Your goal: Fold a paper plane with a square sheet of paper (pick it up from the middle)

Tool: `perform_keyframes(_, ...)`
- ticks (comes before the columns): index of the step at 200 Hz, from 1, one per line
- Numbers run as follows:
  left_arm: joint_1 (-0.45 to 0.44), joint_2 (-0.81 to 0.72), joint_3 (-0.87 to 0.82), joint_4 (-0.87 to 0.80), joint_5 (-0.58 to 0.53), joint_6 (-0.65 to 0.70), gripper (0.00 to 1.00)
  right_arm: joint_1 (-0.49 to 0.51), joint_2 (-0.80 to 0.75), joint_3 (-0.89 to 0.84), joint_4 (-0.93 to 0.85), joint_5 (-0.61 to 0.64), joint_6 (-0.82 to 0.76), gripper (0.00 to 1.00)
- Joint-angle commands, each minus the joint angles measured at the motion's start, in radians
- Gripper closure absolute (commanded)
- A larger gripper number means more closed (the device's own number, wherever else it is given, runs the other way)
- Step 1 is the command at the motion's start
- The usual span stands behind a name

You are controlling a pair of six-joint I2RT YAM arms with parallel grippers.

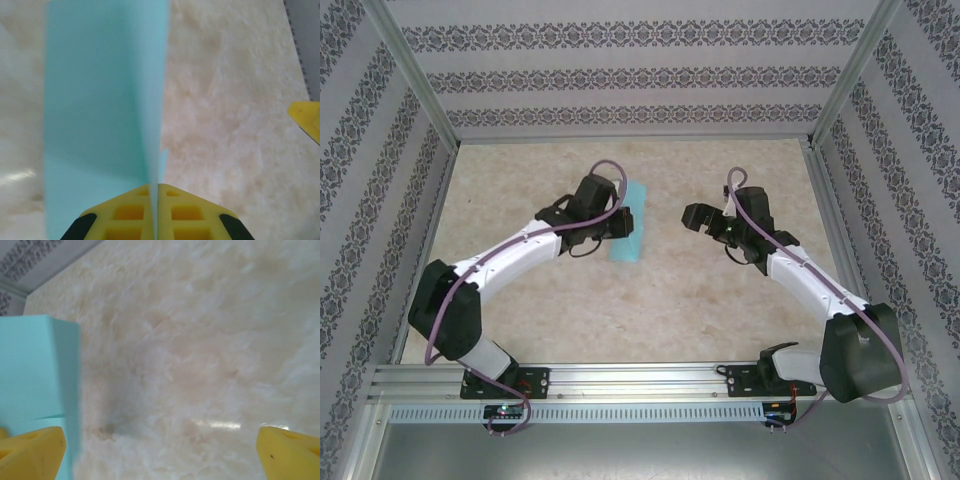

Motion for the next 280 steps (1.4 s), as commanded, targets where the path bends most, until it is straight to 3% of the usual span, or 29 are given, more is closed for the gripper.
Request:
perform_keyframes(1, 0.001, 0.025, 0.108, -0.335, -0.236, 0.188, 0.92, -0.018, -0.023, 0.030, -0.002, 0.098, 0.033, 0.02)
perform_keyframes(42, -0.003, 0.178, 0.271, -0.470, -0.496, 0.259, 0.92, -0.040, -0.006, 0.048, -0.022, 0.128, 0.056, 0.02)
perform_keyframes(79, -0.030, 0.341, 0.355, -0.566, -0.754, 0.229, 0.92, -0.051, 0.010, 0.068, -0.071, 0.189, 0.055, 0.02)
perform_keyframes(125, -0.123, 0.552, 0.467, -0.698, -0.923, 0.118, 0.92, -0.061, 0.013, 0.099, -0.154, 0.306, 0.054, 0.02)
perform_keyframes(207, -0.190, 0.682, 0.530, -0.640, -0.682, 0.080, 0.88, -0.120, 0.012, 0.105, -0.212, 0.321, 0.081, 0.02)
perform_keyframes(237, -0.189, 0.657, 0.532, -0.609, -0.583, 0.094, 0.75, -0.125, 0.030, 0.116, -0.213, 0.298, 0.080, 0.02)
perform_keyframes(280, -0.189, 0.550, 0.541, -0.538, -0.336, 0.139, 0.45, -0.125, 0.054, 0.138, -0.217, 0.244, 0.076, 0.02)
